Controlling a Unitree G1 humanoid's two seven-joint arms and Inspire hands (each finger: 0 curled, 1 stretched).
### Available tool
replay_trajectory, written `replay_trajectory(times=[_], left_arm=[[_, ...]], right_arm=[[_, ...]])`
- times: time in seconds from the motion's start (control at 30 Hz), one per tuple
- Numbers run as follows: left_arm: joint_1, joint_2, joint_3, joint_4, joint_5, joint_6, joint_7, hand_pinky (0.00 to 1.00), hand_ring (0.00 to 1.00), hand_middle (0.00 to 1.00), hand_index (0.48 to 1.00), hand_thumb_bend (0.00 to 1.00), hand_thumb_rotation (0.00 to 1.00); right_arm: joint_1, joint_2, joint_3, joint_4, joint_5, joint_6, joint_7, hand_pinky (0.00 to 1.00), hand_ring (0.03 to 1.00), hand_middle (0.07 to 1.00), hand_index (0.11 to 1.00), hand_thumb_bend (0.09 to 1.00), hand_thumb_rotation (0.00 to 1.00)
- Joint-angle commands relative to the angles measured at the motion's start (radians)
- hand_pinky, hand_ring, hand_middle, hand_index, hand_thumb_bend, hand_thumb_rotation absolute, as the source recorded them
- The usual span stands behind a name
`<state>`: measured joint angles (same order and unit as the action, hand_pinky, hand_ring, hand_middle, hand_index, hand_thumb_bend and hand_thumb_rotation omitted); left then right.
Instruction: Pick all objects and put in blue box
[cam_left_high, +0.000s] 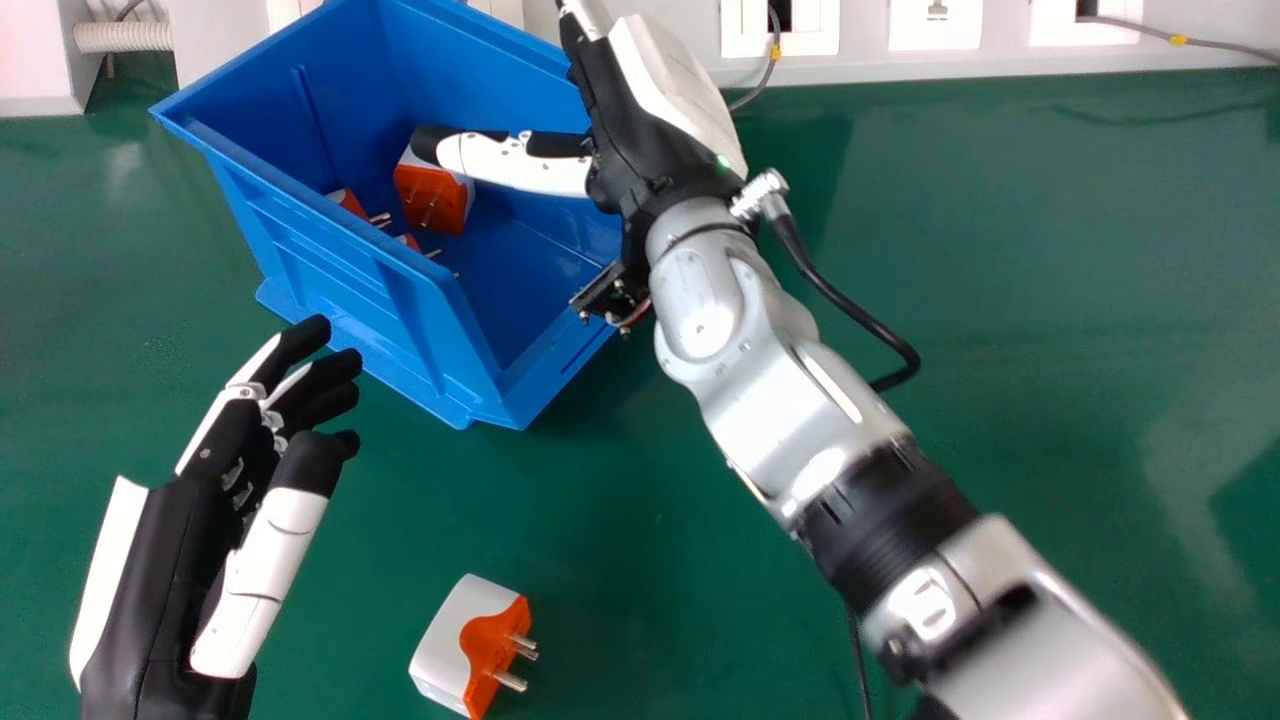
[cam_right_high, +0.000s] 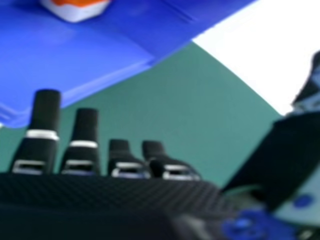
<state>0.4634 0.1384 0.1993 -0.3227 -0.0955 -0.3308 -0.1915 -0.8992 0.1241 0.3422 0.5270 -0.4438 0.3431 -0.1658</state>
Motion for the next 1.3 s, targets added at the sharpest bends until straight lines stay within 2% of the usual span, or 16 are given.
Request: replay_trajectory(times=[0.0, 0.07, 0.2, 0.27, 0.37, 0.47, 0.57, 0.73, 0.9, 1.1, 1.17, 1.27], left_arm=[[-0.001, 0.015, 0.011, -0.003, 0.014, 0.003, 0.007, 0.81, 0.86, 0.86, 0.883, 0.78, 0.85], [-0.004, 0.017, 0.015, 0.0, 0.019, 0.007, 0.008, 0.81, 0.86, 0.87, 0.886, 0.77, 0.86], [-0.014, 0.018, 0.022, 0.018, 0.025, 0.002, 0.01, 0.82, 0.87, 0.87, 0.893, 0.76, 0.87], [-0.016, 0.019, 0.027, 0.015, 0.021, 0.006, 0.011, 0.82, 0.87, 0.88, 0.896, 0.76, 0.87], [-0.017, 0.018, 0.036, 0.007, 0.006, 0.019, 0.011, 0.83, 0.87, 0.88, 0.9, 0.75, 0.88], [-0.026, 0.017, 0.042, 0.016, -0.001, 0.025, 0.013, 0.84, 0.88, 0.89, 0.904, 0.75, 0.88], [-0.042, 0.017, 0.052, 0.029, -0.011, 0.028, 0.013, 0.85, 0.88, 0.89, 0.908, 0.73, 0.88], [-0.059, 0.018, 0.064, 0.03, -0.012, 0.031, 0.022, 0.86, 0.89, 0.9, 0.916, 0.7, 0.88], [-0.065, 0.019, 0.081, 0.037, -0.01, 0.019, 0.029, 0.87, 0.9, 0.9, 0.921, 0.68, 0.89], [-0.064, 0.014, 0.094, 0.042, -0.026, 0.017, 0.027, 0.88, 0.91, 0.91, 0.93, 0.7, 0.9], [-0.065, 0.013, 0.094, 0.046, -0.029, 0.017, 0.027, 0.89, 0.92, 0.92, 0.937, 0.71, 0.91], [-0.065, 0.01, 0.09, 0.047, -0.024, 0.019, 0.03, 0.89, 0.92, 0.92, 0.941, 0.72, 0.91]], right_arm=[[0.051, -0.015, 0.005, -0.166, -0.017, 0.043, 0.035, 0.69, 0.869, 0.975, 0.937, 0.551, 0.33], [0.117, -0.032, 0.006, -0.288, -0.015, 0.068, 0.065, 0.69, 0.87, 0.971, 0.935, 0.548, 0.31], [0.257, -0.076, 0.005, -0.512, -0.009, 0.091, 0.125, 0.72, 0.882, 0.967, 0.931, 0.537, 0.27], [0.364, -0.106, 0.002, -0.645, 0.005, 0.086, 0.16, 0.74, 0.898, 0.968, 0.93, 0.529, 0.25], [0.493, -0.144, 0.0, -0.772, 0.018, 0.064, 0.194, 0.75, 0.906, 0.967, 0.928, 0.519, 0.24], [0.577, -0.166, -0.001, -0.829, 0.024, 0.032, 0.206, 0.74, 0.901, 0.962, 0.926, 0.513, 0.24], [0.697, -0.208, 0.01, -0.884, 0.016, -0.046, 0.193, 0.74, 0.892, 0.954, 0.921, 0.507, 0.25], [0.861, -0.263, 0.037, -0.93, -0.041, -0.179, 0.147, 0.72, 0.877, 0.936, 0.882, 0.504, 0.25], [0.999, -0.336, 0.059, -0.937, -0.088, -0.332, 0.12, 0.71, 0.859, 0.908, 0.852, 0.506, 0.24], [1.094, -0.392, 0.049, -0.9, -0.046, -0.49, 0.137, 0.69, 0.834, 0.879, 0.821, 0.509, 0.22], [1.11, -0.396, 0.05, -0.889, -0.046, -0.516, 0.141, 0.68, 0.815, 0.861, 0.805, 0.508, 0.21], [1.137, -0.418, 0.064, -0.868, -0.073, -0.561, 0.15, 0.67, 0.802, 0.849, 0.796, 0.507, 0.21]])
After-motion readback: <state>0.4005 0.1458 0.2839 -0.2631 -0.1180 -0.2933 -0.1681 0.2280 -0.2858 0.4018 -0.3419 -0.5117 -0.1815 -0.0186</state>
